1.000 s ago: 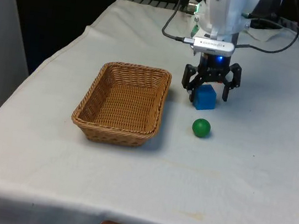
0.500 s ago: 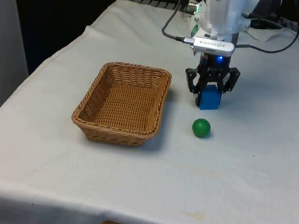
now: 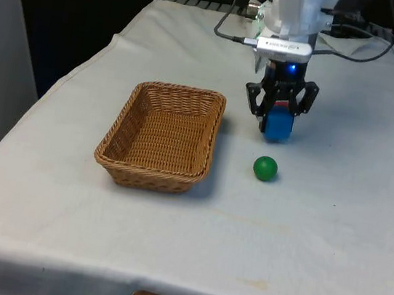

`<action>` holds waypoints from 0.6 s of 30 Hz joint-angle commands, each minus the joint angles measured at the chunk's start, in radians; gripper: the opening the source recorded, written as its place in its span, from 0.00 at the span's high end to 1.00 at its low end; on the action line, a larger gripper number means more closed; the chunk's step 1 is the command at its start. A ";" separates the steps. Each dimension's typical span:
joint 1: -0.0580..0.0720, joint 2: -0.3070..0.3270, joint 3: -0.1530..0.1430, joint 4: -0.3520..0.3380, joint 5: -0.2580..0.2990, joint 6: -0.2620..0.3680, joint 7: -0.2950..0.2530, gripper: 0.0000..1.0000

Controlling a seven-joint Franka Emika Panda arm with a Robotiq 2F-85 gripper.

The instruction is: Place all non-red objects into the basket.

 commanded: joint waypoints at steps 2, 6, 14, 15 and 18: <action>0.000 -0.011 0.000 -0.002 0.000 -0.011 0.000 0.99; 0.003 -0.055 -0.005 -0.008 -0.006 -0.048 0.003 0.99; 0.002 -0.113 -0.005 -0.008 -0.006 -0.103 0.004 0.99; 0.002 -0.119 -0.005 -0.007 -0.006 -0.108 0.004 0.99; 0.002 -0.136 -0.005 -0.006 -0.006 -0.124 0.004 0.99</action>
